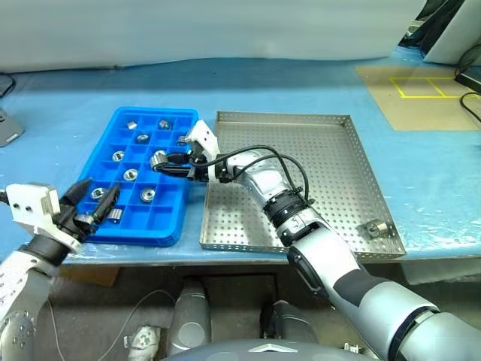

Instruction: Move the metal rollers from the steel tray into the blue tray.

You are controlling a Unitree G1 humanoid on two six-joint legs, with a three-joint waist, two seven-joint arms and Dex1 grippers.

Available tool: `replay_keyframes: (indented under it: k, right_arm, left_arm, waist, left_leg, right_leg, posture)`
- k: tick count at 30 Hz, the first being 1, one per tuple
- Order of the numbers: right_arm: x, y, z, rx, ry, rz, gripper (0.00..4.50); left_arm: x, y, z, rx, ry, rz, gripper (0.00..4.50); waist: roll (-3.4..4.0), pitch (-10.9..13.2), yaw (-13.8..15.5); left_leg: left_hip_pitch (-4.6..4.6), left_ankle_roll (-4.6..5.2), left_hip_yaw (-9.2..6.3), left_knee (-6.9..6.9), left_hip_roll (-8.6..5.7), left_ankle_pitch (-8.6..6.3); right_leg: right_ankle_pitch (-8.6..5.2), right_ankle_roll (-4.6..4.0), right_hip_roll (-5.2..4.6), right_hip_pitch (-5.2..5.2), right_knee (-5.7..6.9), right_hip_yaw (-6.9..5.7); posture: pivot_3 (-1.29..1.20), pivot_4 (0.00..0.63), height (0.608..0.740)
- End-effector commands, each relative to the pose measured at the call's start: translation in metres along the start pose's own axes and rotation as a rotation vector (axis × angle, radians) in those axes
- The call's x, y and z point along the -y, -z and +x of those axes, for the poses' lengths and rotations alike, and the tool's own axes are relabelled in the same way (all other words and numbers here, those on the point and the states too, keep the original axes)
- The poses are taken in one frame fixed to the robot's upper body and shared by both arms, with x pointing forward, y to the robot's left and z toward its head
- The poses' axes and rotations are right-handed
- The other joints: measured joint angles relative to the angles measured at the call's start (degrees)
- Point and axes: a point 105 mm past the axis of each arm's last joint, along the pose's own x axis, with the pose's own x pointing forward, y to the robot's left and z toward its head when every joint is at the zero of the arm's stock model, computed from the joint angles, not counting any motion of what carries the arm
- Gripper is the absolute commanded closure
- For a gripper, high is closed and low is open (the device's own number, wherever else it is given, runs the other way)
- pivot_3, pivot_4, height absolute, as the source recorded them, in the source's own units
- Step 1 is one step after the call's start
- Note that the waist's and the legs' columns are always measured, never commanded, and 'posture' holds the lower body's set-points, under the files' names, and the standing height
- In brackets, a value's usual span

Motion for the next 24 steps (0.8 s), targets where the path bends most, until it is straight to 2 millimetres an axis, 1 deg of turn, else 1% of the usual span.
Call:
replay_keyframes:
  k: [1,4,8,11,16,18,20,21,24]
  right_arm:
    - [-0.004,-0.008,0.01,0.029,-0.002,-0.051,3.29]
    - [0.003,-0.004,0.01,0.028,0.055,-0.054,3.29]
    - [0.013,-0.001,0.008,0.031,0.139,-0.045,3.29]
    - [0.019,0.001,0.008,0.032,0.197,-0.043,3.29]
    - [0.016,0.004,0.009,0.036,0.198,-0.04,3.29]
    - [0.01,0.005,0.01,0.054,0.159,-0.03,3.29]
    - [0.007,0.004,0.011,0.067,0.14,-0.019,2.55]
    - [0.007,0.004,0.011,0.069,0.136,-0.01,2.28]
    - [0.005,0.004,0.011,0.062,0.124,0.0,1.27]
  left_arm:
    - [0.02,0.0,-0.006,-0.012,0.108,0.009,1.0]
    - [0.02,0.006,-0.009,-0.04,0.126,0.01,1.0]
    - [0.016,0.005,-0.004,-0.027,0.115,0.008,1.0]
    - [0.02,0.007,0.002,-0.033,0.14,0.009,1.0]
    - [0.019,0.005,0.009,-0.028,0.15,0.011,1.0]
    - [0.018,0.005,0.011,-0.029,0.153,0.013,1.0]
    - [0.017,0.006,0.012,-0.03,0.153,0.012,0.95]
    - [0.017,0.006,0.012,-0.029,0.154,0.012,0.95]
    - [0.018,0.007,0.014,-0.028,0.155,0.009,0.95]
  waist:
    - [0.01,0.0,0.4]
    - [0.04,0.0,1.0]
    - [0.08,0.0,1.1]
    - [0.08,0.0,1.0]
    - [0.07,0.0,0.8]
    - [0.07,0.0,0.7]
    - [0.07,0.0,0.7]
    - [0.07,0.0,0.6]
    - [0.07,0.0,0.6]
  left_leg:
    - [-0.03,0.0,0.0,0.0,0.01,0.0]
    - [-0.06,-0.06,0.0,-0.01,0.01,0.03]
    - [-0.04,-0.1,0.0,-0.02,0.15,0.05]
    - [-0.03,-0.11,0.0,0.01,0.17,0.06]
    - [-0.06,-0.19,0.0,0.01,0.17,0.1]
    - [-0.06,-0.2,0.01,0.01,0.18,0.11]
    - [-0.07,-0.2,0.01,0.01,0.18,0.11]
    - [-0.07,-0.2,0.01,0.02,0.17,0.11]
    - [-0.06,-0.2,0.01,0.02,0.18,0.11]
  right_leg:
    - [0.0,0.0,0.02,-0.04,0.0,0.0]
    - [-0.04,-0.07,0.15,-0.14,0.09,-0.03]
    - [-0.04,-0.09,0.21,-0.16,0.14,-0.03]
    - [-0.03,-0.09,0.2,-0.15,0.14,0.0]
    - [0.05,0.04,0.31,-0.2,0.14,-0.03]
    - [0.08,0.08,0.32,-0.2,0.15,-0.04]
    - [0.08,0.08,0.32,-0.2,0.15,-0.04]
    - [0.08,0.09,0.32,-0.2,0.15,-0.04]
    - [0.07,0.07,0.32,-0.19,0.16,-0.04]
  posture:
    - [0.44,0.15,0.74]
    - [0.43,0.15,0.74]
    - [0.41,0.15,0.74]
    - [0.39,0.15,0.74]
    - [0.37,0.15,0.74]
    - [0.37,0.15,0.74]
    - [0.37,0.15,0.74]
    - [0.36,0.15,0.74]
    - [0.35,0.15,0.74]
